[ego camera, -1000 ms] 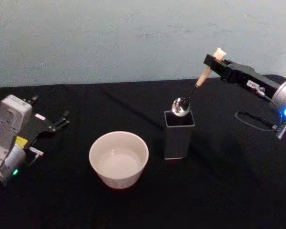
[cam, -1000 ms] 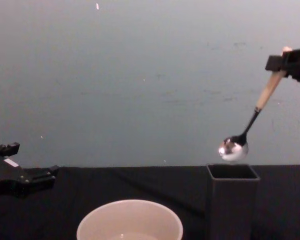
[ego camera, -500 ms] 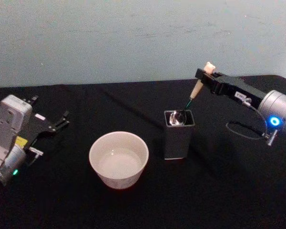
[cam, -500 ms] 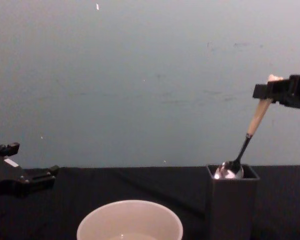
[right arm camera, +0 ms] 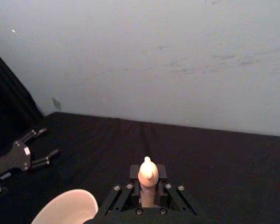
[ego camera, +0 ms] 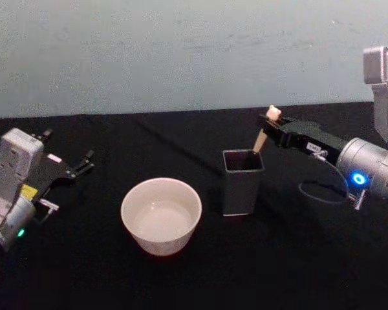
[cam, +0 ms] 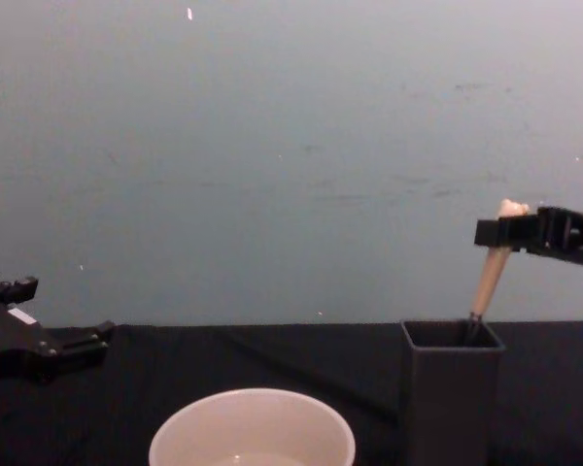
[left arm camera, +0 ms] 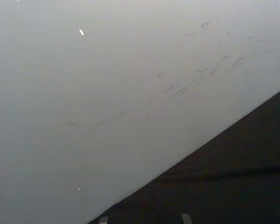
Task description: Pick up the stirring spoon with one hand, stir inside the cup, then place it back in its original position.
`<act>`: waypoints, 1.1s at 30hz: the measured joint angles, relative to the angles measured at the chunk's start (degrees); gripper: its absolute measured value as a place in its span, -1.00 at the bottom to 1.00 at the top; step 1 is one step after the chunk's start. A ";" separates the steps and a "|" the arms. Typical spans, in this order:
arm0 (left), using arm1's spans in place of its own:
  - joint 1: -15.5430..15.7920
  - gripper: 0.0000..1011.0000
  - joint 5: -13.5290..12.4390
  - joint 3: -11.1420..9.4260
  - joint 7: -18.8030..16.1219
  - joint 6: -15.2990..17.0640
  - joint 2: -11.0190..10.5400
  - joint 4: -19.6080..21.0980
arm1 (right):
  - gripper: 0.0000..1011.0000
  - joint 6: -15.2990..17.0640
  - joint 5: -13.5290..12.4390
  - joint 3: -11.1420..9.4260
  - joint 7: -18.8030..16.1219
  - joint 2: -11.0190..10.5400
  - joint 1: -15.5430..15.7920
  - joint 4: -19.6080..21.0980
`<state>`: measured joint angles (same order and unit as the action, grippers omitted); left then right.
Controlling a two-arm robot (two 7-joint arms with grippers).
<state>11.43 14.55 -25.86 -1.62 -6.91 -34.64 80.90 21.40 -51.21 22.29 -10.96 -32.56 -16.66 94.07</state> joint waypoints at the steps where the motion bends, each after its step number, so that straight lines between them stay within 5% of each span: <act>1: 0.00 0.98 0.00 0.00 0.00 0.00 0.00 0.00 | -0.58 -0.01 0.15 0.44 0.04 -0.10 -0.13 -0.25; 33: 0.00 0.98 0.00 0.00 0.00 0.00 0.00 0.00 | -0.58 0.89 2.36 3.45 0.52 -0.39 -0.59 -2.20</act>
<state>11.43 14.55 -25.86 -1.62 -6.91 -34.65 80.90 22.29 -48.84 25.74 -10.44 -32.95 -17.25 91.87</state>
